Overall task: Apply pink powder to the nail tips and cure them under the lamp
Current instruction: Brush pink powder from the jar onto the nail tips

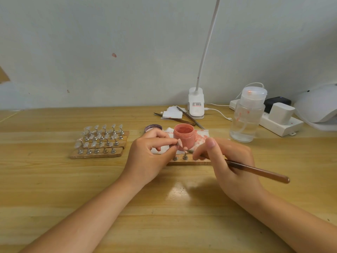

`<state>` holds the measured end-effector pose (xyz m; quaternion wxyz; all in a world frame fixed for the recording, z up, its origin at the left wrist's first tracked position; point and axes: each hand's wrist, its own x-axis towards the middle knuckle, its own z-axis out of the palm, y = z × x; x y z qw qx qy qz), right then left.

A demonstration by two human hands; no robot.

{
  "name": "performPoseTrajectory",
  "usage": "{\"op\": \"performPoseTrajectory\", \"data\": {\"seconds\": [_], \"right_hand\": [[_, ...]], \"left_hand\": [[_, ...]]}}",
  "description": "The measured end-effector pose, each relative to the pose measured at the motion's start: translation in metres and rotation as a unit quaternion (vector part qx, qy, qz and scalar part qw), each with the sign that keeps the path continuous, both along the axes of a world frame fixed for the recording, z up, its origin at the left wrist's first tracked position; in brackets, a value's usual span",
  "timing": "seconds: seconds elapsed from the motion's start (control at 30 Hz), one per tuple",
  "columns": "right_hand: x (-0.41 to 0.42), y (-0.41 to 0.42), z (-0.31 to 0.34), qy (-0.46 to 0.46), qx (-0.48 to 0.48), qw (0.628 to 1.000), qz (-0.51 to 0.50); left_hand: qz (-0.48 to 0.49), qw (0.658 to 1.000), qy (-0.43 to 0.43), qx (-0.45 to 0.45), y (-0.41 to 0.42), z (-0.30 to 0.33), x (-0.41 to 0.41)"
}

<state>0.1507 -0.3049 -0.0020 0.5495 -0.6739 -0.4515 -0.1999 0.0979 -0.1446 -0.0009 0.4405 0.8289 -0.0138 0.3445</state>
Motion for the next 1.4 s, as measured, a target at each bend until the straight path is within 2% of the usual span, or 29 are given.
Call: {"op": "performPoseTrajectory", "data": {"seconds": [0.07, 0.2, 0.33, 0.47, 0.87, 1.0, 1.23, 1.4], "right_hand": [[-0.0003, 0.0013, 0.002, -0.018, -0.006, 1.0, -0.006], [0.0013, -0.0003, -0.0004, 0.004, -0.011, 1.0, -0.002], [0.0004, 0.0012, 0.0011, -0.024, -0.011, 1.0, -0.015], [0.0018, 0.0001, -0.0007, 0.007, -0.015, 1.0, 0.002], [0.0012, 0.002, 0.0007, -0.031, -0.005, 0.999, -0.006], [0.0031, -0.0002, -0.002, 0.007, -0.005, 1.0, -0.001], [-0.0021, -0.0003, 0.0014, 0.045, 0.05, 0.998, -0.001], [-0.0031, 0.0009, -0.0002, 0.04, 0.023, 0.999, -0.009]], "left_hand": [[0.001, 1.0, -0.007, 0.012, 0.0003, 0.0001, 0.0], [-0.001, 1.0, -0.009, 0.012, 0.0, 0.0, 0.0001], [0.001, 1.0, -0.01, 0.019, 0.0004, -0.0006, 0.0], [0.001, 1.0, -0.006, 0.015, 0.0002, -0.0006, -0.0001], [0.0, 1.0, -0.005, 0.021, -0.0002, 0.0005, -0.0007], [0.007, 1.0, -0.001, 0.01, -0.0006, 0.0016, -0.0016], [0.02, 1.0, -0.012, 0.014, 0.0, 0.0015, -0.0028], [0.002, 0.999, -0.025, 0.02, 0.0028, -0.0022, 0.0007]]}}
